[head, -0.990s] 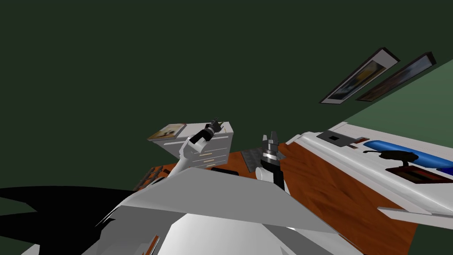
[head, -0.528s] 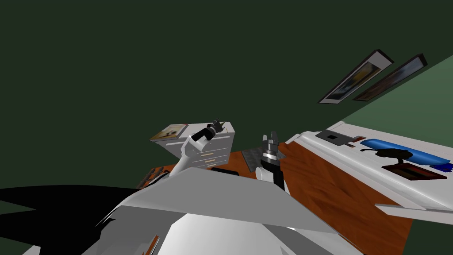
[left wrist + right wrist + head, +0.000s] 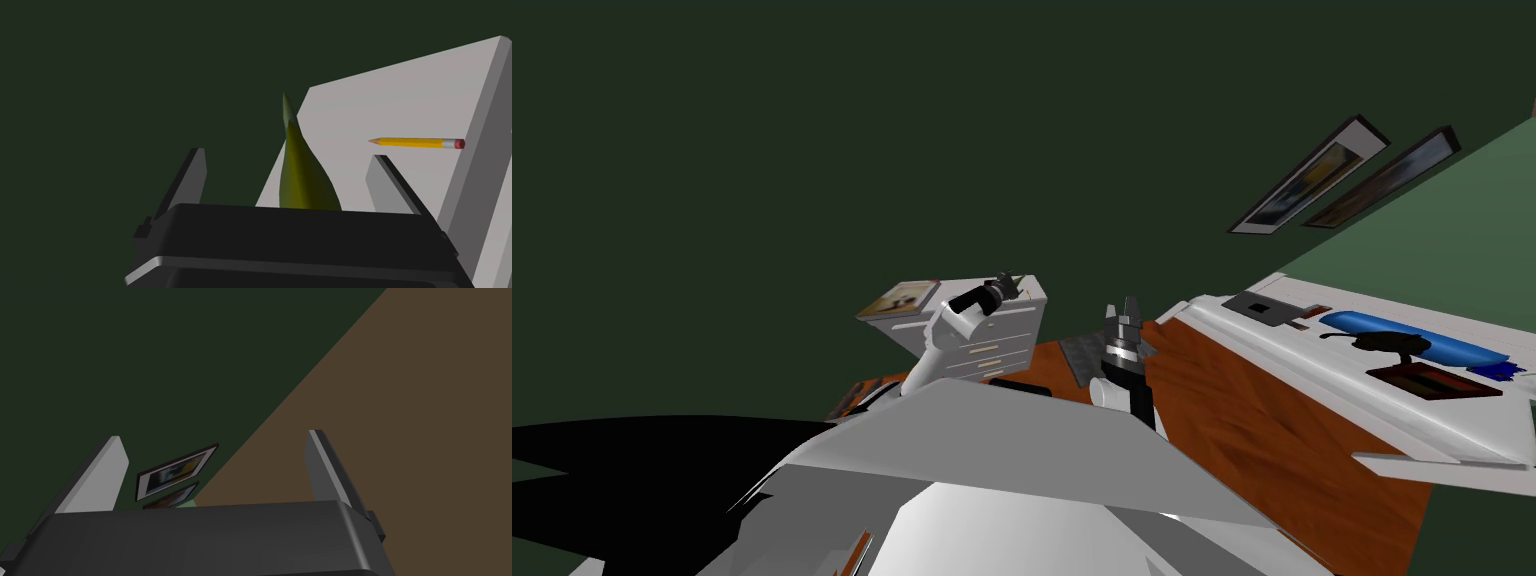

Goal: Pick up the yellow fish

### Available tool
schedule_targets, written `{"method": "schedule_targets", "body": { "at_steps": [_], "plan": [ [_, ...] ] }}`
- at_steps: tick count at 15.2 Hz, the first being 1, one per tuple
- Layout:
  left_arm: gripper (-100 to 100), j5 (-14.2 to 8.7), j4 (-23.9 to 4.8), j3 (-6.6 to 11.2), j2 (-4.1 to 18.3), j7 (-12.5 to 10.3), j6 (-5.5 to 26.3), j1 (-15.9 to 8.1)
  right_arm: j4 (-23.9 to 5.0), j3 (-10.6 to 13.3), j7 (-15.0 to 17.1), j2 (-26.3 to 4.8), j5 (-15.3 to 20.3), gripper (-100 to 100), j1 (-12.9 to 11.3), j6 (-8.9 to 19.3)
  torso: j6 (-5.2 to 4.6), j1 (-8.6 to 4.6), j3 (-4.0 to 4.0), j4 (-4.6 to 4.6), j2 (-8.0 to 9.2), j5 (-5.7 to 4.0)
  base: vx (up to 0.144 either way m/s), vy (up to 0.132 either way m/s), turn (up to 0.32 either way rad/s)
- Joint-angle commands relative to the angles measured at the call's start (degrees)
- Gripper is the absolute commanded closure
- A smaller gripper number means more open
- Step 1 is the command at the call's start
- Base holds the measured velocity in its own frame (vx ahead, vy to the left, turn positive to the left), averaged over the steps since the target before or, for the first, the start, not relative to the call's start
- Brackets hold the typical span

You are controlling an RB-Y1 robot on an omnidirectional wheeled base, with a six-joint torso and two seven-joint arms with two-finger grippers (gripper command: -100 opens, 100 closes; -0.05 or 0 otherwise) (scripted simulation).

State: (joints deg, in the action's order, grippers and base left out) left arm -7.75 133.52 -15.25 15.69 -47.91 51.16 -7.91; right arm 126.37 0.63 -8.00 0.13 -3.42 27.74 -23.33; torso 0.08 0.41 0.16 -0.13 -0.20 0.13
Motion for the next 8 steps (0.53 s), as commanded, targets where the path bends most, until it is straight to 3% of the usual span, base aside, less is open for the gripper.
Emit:
{"method": "schedule_targets", "body": {
  "at_steps": [1, 8],
  "plan": [
    [-100, -0.53, 0.19, -0.34, -0.09, -1.51, 2.86, -1.39, 0.00, 0.00, 0.00, 0.00, 0.00, 0, 0.00, 0.00, 0.00, 0.00, 0.00, 0.00, 0.00, 0.00, -0.006, 0.048, -0.015],
    [-100, -1.30, 0.45, -0.92, -0.34, -3.83, 8.96, -3.59, 0.00, 0.00, 0.00, 0.00, 0.00, 0, 0.00, 0.00, 0.00, 0.04, 0.00, 0.00, 0.00, 0.01, -0.010, 0.050, -0.020]
  ]
}}
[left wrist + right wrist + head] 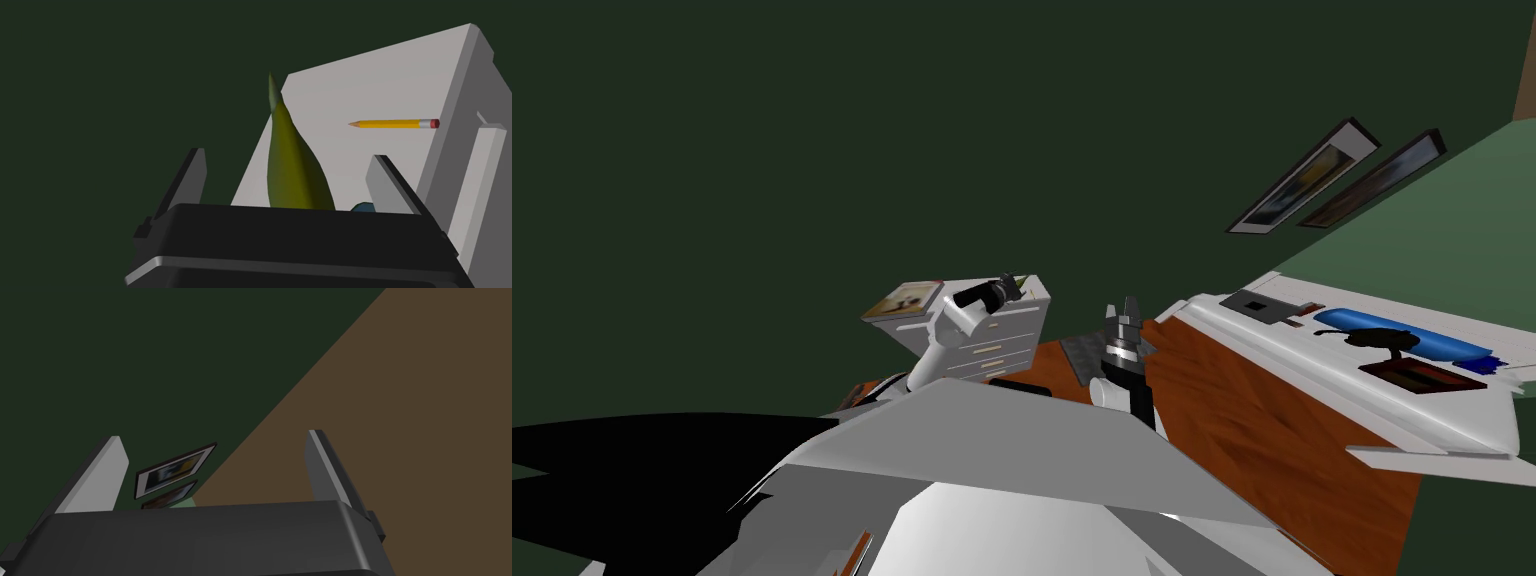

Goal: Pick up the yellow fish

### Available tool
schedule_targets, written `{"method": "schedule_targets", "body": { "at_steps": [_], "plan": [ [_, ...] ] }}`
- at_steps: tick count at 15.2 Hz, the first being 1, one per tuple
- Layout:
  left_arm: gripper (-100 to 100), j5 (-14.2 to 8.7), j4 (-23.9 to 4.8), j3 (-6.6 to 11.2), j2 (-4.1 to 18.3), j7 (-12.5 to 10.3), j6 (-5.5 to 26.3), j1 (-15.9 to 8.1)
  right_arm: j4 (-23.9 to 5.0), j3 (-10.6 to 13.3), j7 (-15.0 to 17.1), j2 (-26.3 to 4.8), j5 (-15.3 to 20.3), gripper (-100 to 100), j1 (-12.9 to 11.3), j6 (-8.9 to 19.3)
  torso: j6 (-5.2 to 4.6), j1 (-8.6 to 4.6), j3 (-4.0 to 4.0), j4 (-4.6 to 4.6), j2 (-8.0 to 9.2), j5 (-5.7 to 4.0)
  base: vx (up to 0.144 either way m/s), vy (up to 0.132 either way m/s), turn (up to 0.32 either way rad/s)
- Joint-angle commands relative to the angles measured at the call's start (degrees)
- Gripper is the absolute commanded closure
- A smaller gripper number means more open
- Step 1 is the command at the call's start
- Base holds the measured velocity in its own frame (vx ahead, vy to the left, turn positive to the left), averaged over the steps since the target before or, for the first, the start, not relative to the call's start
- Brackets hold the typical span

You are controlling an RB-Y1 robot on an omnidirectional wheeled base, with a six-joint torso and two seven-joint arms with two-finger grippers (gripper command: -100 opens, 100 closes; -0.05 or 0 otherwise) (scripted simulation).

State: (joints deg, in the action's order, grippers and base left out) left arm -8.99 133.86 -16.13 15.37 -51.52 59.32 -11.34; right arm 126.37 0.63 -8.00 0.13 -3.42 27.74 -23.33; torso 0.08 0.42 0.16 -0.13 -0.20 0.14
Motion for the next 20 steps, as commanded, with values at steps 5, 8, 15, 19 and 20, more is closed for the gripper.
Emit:
{"method": "schedule_targets", "body": {
  "at_steps": [5, 8, 15, 19, 20],
  "plan": [
    [-100, -0.99, 0.43, -0.74, -0.40, -3.05, 6.85, -2.84, 0.00, 0.00, 0.00, 0.00, 0.00, 0, 0.00, 0.00, 0.00, 0.02, 0.00, 0.00, 0.00, 0.00, -0.010, 0.050, -0.018],
    [-100, -1.24, 0.51, -0.92, -0.52, -3.79, 8.69, -3.54, 0.00, 0.00, 0.00, 0.00, 0.00, 0, 0.00, 0.00, 0.00, 0.00, 0.00, 0.00, 0.00, 0.00, -0.009, 0.045, -0.016],
    [100, -1.64, 0.72, -1.32, -0.81, -5.28, 12.00, -4.91, 0.00, 0.00, 0.00, 0.00, 0.00, 0, 0.00, 0.00, 0.00, -0.11, 0.01, 0.00, -0.02, -0.02, -0.006, 0.030, -0.011],
    [100, -1.64, 0.72, -1.30, -0.82, -5.31, 12.00, -4.90, 0.00, 0.00, 0.00, 0.00, 0.00, 0, 0.00, 0.00, -0.02, -0.19, 0.03, -0.01, -0.05, -0.06, 0.000, 0.000, 0.000],
    [100, -1.64, 0.72, -1.30, -0.82, -5.31, 12.00, -4.89, 0.00, 0.00, 0.00, 0.01, 0.00, 0, 0.00, 0.00, -0.02, -0.20, 0.02, 0.00, -0.04, -0.06, 0.000, 0.000, 0.000]
  ]
}}
